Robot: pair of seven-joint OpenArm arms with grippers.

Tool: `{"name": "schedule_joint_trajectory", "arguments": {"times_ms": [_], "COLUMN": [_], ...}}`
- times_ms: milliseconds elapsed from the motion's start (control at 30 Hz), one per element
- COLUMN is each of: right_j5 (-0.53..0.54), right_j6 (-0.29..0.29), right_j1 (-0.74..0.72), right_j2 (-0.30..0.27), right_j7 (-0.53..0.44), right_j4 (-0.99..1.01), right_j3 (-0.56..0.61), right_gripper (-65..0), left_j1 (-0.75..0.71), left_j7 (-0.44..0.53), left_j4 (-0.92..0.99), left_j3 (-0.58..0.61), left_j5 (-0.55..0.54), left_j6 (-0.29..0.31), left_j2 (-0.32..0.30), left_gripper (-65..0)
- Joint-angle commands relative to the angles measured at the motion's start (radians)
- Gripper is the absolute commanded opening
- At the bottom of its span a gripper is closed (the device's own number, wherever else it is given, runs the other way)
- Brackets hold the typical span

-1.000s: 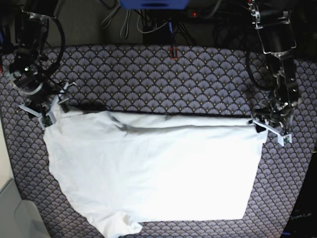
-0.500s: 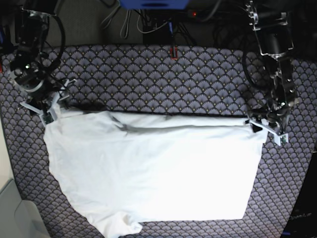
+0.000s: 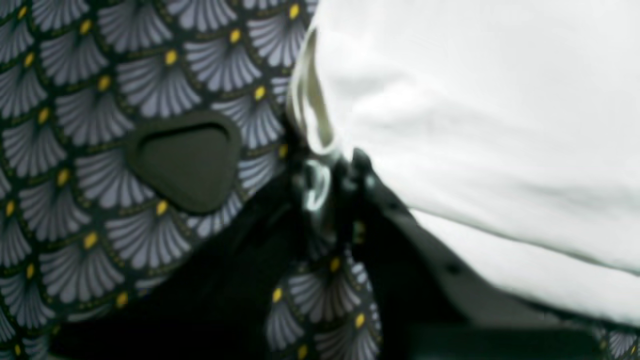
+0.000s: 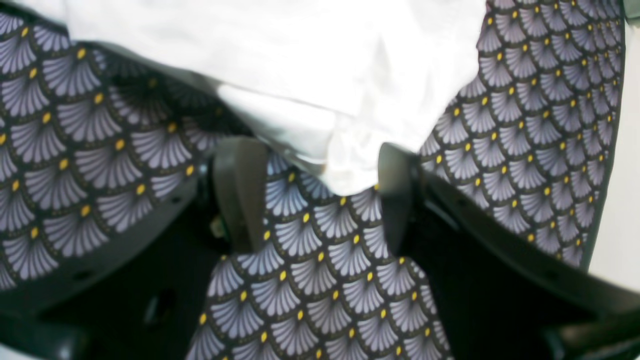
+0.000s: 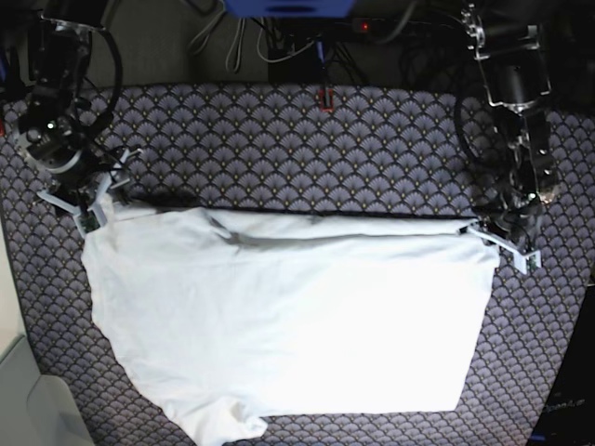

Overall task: Fold the T-shirt properly
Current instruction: 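Hold the shirt edge taut with both grippers, adjusting grip, then lift the shirt edge and drag it toward the robot with both grippers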

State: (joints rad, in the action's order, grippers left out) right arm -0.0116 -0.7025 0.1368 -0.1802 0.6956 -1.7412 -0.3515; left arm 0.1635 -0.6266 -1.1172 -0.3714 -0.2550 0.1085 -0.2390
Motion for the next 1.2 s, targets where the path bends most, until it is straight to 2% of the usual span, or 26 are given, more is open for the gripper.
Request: {"name": "schedule_joint_trajectory", "arguments": {"times_ms": [0, 67, 267, 500, 933, 1033, 1133, 1167], "right_j5": [0.012, 0.012, 0.012, 0.012, 0.012, 0.012, 0.012, 0.012], "right_j6": [0.004, 0.004, 0.004, 0.004, 0.004, 0.004, 0.004, 0.004], "right_j1": [-0.012, -0.013, -0.021, -0.038, -0.091, -0.091, -0.091, -0.093], "right_j2": [-0.014, -0.014, -0.012, -0.023, -0.069, -0.071, -0.072, -0.072], "right_j7": [-0.018, -0.018, -0.024, -0.152, -0.213, -0.213, -0.213, -0.213], "right_j4": [-0.016, -0.015, 0.027, 0.163, 0.321, 0.321, 0.321, 0.321], "right_j3": [-0.005, -0.004, 0.001, 0.002, 0.002, 0.002, 0.002, 0.002], "right_gripper": [-28.2, -28.2, -28.2, -28.2, -28.9, -34.7, -47.4, -53.6], "left_j1": [0.009, 0.009, 0.009, 0.005, 0.008, 0.008, 0.008, 0.008], "left_j7": [-0.016, -0.016, -0.016, -0.016, -0.017, -0.017, -0.017, -0.019], "left_j4": [-0.004, -0.004, -0.004, -0.004, -0.004, -0.004, -0.004, -0.005], "left_j3": [-0.002, -0.002, -0.002, -0.002, -0.002, -0.002, 0.001, 0.002], "left_j5": [0.012, 0.013, 0.015, 0.015, 0.016, 0.016, 0.016, 0.016], "left_j6": [-0.005, -0.005, -0.005, -0.005, -0.005, -0.005, -0.005, -0.005], "left_j2": [-0.010, -0.010, -0.012, -0.015, -0.016, -0.016, -0.016, -0.016], "left_gripper": [-65.0, -63.0, -64.6, -64.6, -64.6, -64.6, -64.6, -64.6]}}
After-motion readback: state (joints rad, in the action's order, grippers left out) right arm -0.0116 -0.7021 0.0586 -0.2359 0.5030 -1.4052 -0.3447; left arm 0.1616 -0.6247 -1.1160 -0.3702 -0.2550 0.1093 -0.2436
